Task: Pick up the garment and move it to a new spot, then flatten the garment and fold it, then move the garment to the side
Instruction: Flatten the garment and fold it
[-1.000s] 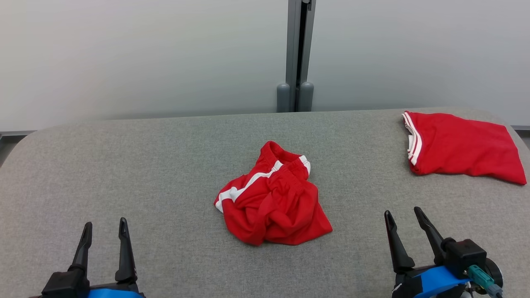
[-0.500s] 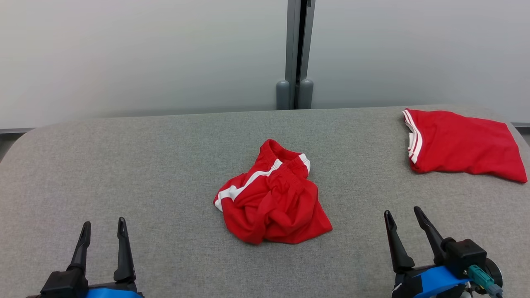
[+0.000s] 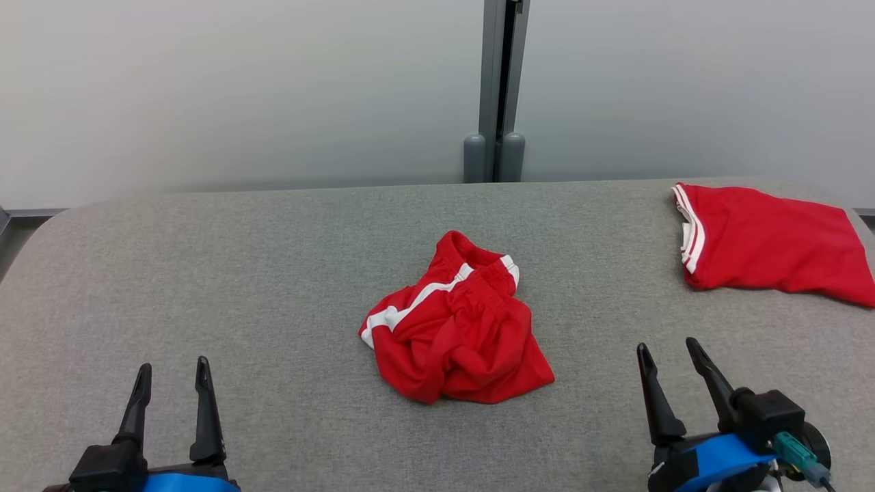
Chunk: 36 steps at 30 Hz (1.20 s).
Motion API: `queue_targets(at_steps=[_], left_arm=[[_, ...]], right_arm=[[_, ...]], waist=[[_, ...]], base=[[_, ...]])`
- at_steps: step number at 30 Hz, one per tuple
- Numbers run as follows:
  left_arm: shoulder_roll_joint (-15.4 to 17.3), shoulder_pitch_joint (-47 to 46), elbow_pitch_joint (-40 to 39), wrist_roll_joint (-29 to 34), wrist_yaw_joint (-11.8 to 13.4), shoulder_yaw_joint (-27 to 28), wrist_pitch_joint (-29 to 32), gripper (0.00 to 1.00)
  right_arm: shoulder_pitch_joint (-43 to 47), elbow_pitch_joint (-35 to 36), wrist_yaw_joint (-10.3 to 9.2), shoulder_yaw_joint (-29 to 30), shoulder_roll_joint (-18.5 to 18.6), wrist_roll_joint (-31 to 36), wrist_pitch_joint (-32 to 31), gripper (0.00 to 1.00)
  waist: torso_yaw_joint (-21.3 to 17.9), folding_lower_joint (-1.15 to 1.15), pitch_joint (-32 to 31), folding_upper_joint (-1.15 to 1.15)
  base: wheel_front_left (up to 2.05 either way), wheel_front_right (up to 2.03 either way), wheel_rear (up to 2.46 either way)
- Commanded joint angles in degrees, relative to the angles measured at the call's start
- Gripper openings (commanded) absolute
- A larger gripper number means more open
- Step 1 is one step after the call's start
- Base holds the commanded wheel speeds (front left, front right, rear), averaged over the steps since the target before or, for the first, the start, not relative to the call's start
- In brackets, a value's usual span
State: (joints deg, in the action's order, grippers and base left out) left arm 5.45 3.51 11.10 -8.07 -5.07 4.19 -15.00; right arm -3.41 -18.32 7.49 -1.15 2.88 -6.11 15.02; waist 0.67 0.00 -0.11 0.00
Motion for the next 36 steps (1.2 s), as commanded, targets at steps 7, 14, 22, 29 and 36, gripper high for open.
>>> queue_targets(at_steps=[7, 14, 22, 29, 36], left_arm=[[-0.7, -1.8, 0.2, 0.5, -0.4, -0.3, -0.2, 1.0], [-1.3, -4.3, 0.5, 0.2, -0.6, -0.7, -0.2, 1.0], [-1.9, -6.9, 1.2, -0.1, -1.0, -1.2, -0.2, 1.0], [-2.3, -8.8, 1.8, -0.6, -1.1, -1.7, -0.2, 1.0], [-2.5, -9.8, 2.3, -1.4, -1.0, -1.8, -0.2, 1.0]], right_arm=[[-6.5, -1.5, 0.01, -2.9, 1.7, -0.3, -0.9, 1.0], [-18.0, -5.0, 0.01, -9.3, 3.6, -2.1, -4.4, 1.0], [-30.5, -14.7, 0.01, -17.8, 5.7, -6.6, -6.6, 1.0], [-37.0, -26.4, 0.01, -23.4, 6.3, -10.0, -8.0, 1.0], [-39.9, -35.5, 0.01, -27.5, 6.0, -15.1, -7.4, 1.0]], waist=[[1.2, 0.0, 0.8, 0.0], [3.7, 0.0, 3.2, 0.0], [7.6, 0.0, 6.3, 0.0], [11.1, 0.0, 8.5, 0.0], [13.1, 0.0, 9.5, 0.0]], base=[[0.0, 0.0, 0.0], [0.0, 0.0, 0.0], [0.0, 0.0, 0.0], [0.0, 0.0, 0.0], [0.0, 0.0, 0.0]])
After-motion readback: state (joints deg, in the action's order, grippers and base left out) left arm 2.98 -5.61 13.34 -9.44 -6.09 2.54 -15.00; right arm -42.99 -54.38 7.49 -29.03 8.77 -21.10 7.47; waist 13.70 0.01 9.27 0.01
